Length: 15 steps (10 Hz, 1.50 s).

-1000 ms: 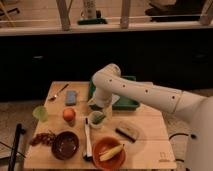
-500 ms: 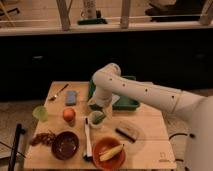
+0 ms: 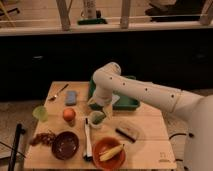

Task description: Place pepper in paper cup

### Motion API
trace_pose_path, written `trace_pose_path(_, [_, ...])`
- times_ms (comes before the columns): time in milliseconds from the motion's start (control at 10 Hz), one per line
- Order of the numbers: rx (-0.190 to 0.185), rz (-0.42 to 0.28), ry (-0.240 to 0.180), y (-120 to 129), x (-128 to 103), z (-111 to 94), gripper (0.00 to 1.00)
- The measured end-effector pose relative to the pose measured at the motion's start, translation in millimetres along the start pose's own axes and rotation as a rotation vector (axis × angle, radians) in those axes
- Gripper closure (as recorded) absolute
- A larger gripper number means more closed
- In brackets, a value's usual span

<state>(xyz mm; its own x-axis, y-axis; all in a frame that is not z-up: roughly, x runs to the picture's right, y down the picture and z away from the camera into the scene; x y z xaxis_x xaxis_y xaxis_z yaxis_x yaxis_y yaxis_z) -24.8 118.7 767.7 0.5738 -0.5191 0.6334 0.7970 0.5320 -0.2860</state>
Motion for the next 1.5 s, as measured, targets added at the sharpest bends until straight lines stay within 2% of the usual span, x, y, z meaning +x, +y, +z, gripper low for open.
trace_pose_path(500, [0.012, -0.028, -0.014, -1.9, 0.2, -3.5, 0.20])
trace_pose_path(1500, [0.013, -0.028, -0.014, -2.0, 0.1, -3.6, 0.20])
